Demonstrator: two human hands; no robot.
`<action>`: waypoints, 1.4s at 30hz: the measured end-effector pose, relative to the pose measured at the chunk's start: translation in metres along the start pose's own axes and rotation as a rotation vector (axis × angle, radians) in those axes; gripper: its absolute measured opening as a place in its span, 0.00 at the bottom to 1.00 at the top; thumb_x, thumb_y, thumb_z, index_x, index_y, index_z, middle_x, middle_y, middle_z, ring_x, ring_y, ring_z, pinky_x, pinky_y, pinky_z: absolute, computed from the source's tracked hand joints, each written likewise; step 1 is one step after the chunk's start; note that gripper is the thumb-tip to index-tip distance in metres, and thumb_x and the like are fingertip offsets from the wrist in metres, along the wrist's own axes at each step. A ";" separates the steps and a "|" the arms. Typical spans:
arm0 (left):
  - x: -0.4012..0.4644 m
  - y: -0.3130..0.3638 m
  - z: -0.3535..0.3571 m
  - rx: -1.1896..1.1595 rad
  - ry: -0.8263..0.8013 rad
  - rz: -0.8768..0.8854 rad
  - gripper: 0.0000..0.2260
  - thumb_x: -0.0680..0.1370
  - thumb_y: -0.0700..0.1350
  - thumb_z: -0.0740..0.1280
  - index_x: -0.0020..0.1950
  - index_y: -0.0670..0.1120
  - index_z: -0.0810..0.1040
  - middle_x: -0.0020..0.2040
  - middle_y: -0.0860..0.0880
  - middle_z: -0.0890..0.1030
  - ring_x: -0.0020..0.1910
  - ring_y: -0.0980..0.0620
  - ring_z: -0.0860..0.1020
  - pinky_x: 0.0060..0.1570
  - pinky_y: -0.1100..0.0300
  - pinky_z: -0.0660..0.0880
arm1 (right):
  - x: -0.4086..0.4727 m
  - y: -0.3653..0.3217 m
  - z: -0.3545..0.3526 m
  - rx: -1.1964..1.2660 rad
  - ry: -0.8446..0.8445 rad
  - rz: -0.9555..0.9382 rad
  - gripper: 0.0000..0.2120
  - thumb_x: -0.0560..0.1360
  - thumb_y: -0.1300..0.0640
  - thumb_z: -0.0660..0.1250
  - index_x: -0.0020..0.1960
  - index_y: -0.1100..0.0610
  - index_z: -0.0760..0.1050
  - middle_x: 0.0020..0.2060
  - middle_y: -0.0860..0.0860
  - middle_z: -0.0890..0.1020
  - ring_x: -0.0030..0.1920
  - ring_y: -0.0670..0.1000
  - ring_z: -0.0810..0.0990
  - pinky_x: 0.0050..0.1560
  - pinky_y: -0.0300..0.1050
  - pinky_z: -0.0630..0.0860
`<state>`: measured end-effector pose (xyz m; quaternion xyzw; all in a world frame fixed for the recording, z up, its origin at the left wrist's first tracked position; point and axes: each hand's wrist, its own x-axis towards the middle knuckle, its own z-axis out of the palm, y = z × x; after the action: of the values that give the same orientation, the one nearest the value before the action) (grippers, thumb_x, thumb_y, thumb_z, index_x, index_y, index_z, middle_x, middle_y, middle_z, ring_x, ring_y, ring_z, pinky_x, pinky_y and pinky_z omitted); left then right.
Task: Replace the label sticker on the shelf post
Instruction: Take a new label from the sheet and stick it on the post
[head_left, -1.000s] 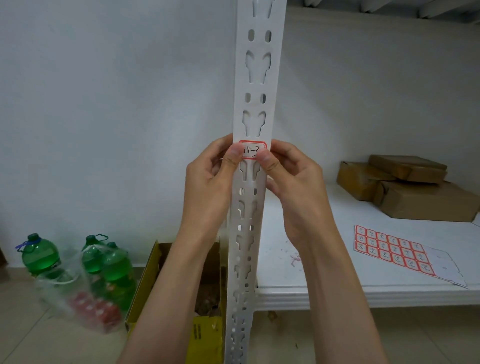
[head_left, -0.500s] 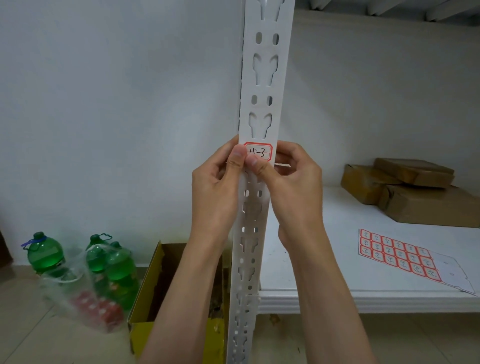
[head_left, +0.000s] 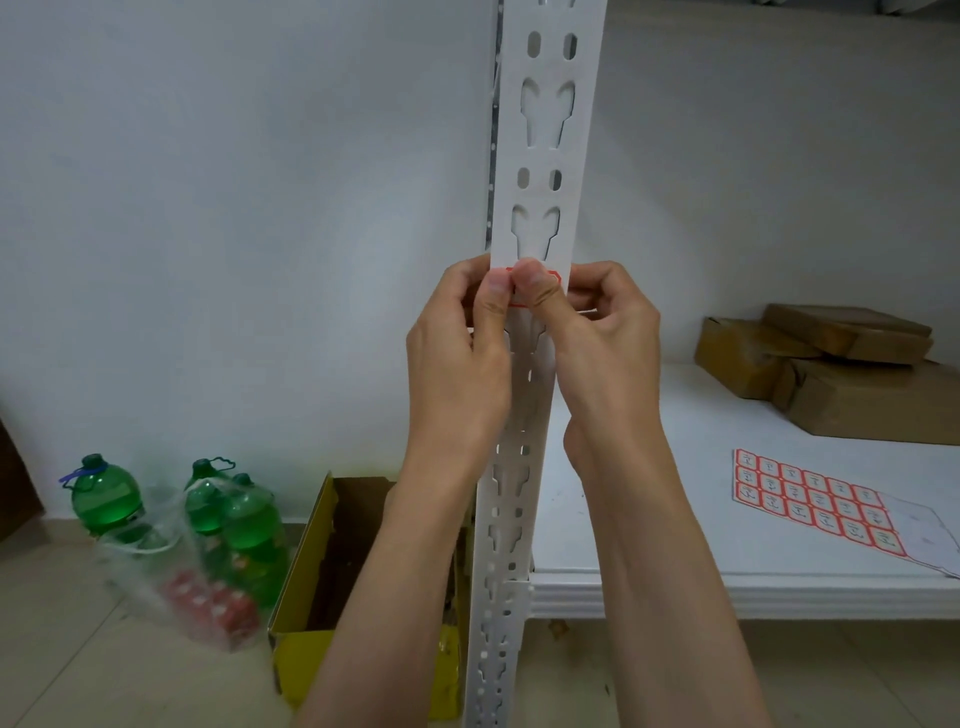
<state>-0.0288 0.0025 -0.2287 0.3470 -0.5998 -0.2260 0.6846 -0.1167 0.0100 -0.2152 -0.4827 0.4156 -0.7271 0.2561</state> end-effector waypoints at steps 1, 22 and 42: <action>0.000 0.000 0.000 0.008 0.002 0.000 0.14 0.84 0.50 0.59 0.60 0.43 0.79 0.47 0.54 0.80 0.42 0.61 0.75 0.41 0.76 0.69 | 0.000 0.000 0.000 0.006 0.003 0.003 0.13 0.70 0.46 0.78 0.46 0.52 0.79 0.34 0.43 0.80 0.34 0.39 0.78 0.39 0.34 0.73; -0.001 0.005 -0.002 -0.003 -0.019 -0.064 0.16 0.84 0.54 0.58 0.63 0.47 0.78 0.54 0.51 0.83 0.53 0.55 0.81 0.50 0.70 0.77 | 0.000 0.001 -0.014 0.086 -0.123 0.066 0.10 0.79 0.51 0.70 0.52 0.57 0.82 0.47 0.55 0.86 0.51 0.56 0.85 0.56 0.59 0.82; -0.003 0.000 -0.003 -0.022 -0.017 -0.033 0.15 0.83 0.51 0.62 0.64 0.43 0.78 0.57 0.48 0.84 0.55 0.53 0.82 0.57 0.57 0.79 | -0.004 0.008 -0.011 -0.052 -0.091 -0.064 0.10 0.79 0.56 0.70 0.59 0.55 0.80 0.48 0.48 0.86 0.49 0.46 0.84 0.53 0.44 0.81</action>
<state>-0.0262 0.0052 -0.2304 0.3474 -0.5974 -0.2470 0.6793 -0.1258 0.0125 -0.2260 -0.5349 0.4067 -0.7011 0.2388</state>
